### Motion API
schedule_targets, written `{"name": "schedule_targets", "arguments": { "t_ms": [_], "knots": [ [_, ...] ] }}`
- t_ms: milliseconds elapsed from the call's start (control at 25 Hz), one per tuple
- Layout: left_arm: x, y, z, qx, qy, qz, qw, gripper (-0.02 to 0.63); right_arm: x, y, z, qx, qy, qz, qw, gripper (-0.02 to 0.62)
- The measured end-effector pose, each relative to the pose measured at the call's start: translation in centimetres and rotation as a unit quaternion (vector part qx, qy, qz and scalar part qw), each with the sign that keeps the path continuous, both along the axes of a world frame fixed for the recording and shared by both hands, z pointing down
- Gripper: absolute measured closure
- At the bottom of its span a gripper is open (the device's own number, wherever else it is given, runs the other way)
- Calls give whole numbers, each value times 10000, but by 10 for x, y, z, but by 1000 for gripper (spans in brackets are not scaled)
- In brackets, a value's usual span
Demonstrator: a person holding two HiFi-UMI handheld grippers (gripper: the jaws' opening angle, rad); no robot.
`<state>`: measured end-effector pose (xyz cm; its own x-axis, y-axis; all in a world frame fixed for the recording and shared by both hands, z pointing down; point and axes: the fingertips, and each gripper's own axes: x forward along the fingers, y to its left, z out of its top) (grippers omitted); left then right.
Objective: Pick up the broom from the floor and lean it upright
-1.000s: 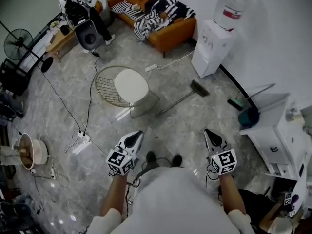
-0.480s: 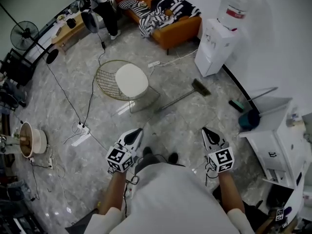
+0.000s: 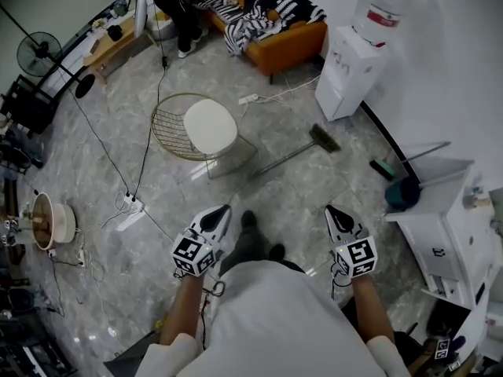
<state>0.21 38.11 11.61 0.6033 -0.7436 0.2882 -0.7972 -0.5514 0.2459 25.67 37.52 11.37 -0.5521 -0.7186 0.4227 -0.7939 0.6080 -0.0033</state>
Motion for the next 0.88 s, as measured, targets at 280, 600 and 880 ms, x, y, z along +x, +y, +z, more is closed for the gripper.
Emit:
{"name": "schedule_targets", "arguments": {
  "t_ms": [280,600,880],
  "knots": [
    [5,-54,5,149,242,181,9994,595,-3,-52,15,-85,74,-4,9999,595],
    [-19,-145,24,143,183,216,9995,595,-22,-140,36,-277,214,-1,9994,595],
    [-44,-212,54,62,-33,548,9985,595,-48,-218,61,-427,331,89,9985,595]
  ]
}}
